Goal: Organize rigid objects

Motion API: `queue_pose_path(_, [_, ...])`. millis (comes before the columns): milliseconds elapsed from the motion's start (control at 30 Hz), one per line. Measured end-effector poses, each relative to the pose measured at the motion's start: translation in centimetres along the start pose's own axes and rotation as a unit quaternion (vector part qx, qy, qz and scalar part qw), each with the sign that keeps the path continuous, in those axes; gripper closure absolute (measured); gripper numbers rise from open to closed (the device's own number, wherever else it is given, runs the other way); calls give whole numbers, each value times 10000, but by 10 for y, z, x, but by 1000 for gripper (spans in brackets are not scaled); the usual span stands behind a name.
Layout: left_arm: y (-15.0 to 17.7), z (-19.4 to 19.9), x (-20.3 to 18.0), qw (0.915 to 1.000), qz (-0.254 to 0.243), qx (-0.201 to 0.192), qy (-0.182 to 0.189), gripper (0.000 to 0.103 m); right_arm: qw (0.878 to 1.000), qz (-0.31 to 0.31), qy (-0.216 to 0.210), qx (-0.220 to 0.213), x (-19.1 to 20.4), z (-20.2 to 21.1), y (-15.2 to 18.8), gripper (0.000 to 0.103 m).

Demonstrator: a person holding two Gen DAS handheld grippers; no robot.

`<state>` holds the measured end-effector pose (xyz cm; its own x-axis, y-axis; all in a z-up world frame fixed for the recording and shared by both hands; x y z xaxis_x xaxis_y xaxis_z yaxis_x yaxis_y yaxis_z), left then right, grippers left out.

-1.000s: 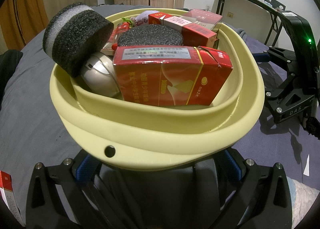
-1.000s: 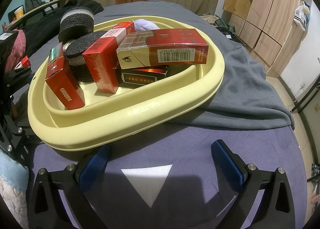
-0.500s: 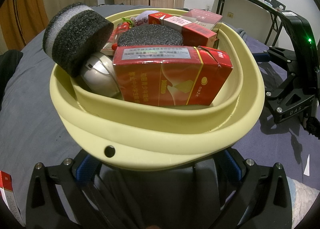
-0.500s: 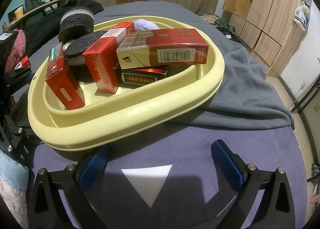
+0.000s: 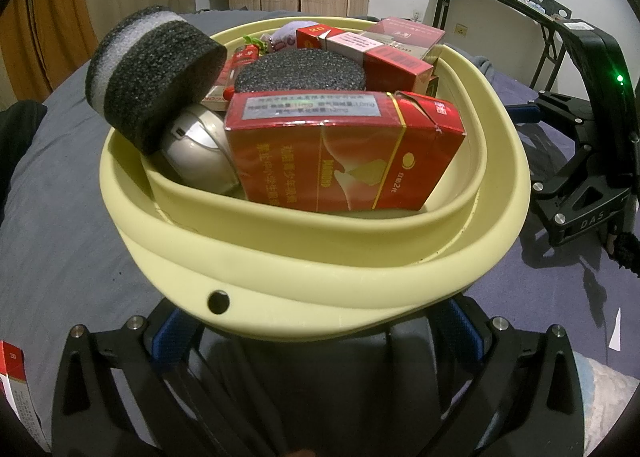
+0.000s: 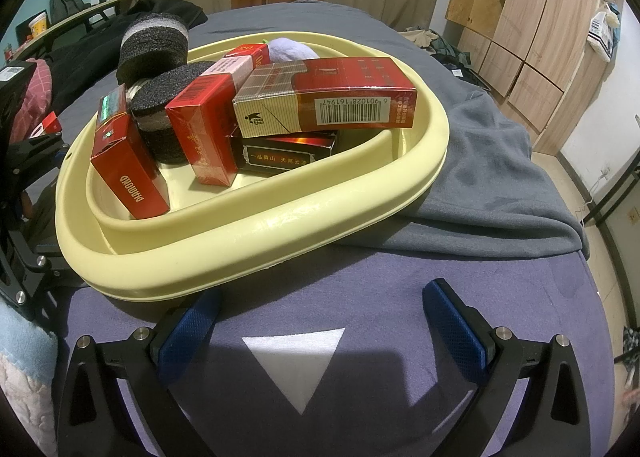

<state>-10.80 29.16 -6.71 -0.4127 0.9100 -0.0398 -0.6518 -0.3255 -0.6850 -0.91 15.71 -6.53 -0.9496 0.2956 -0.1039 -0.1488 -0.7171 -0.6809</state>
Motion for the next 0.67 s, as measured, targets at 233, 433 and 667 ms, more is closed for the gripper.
queue_pose_path(233, [1, 2, 1, 10000, -2, 1, 0, 0, 10000, -1, -1, 0, 0, 0, 0, 0])
queue_pose_path(433, [1, 1, 0, 10000, -5, 1, -3, 0, 10000, -1, -1, 0, 0, 0, 0, 0])
queue_pose_path(667, [2, 2, 1, 10000, -5, -3, -1, 0, 10000, -1, -1, 0, 0, 0, 0, 0])
Point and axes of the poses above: each gripper's, at about its wrist camera, not at the fingertips, and z roughly against the way its jaws point, x to its left, y to its underside, the point moved 4 cm from there along -z, roughly the way its jaws point, and after that the axes turned 8 degrees about -x, right-handed, at the moved point
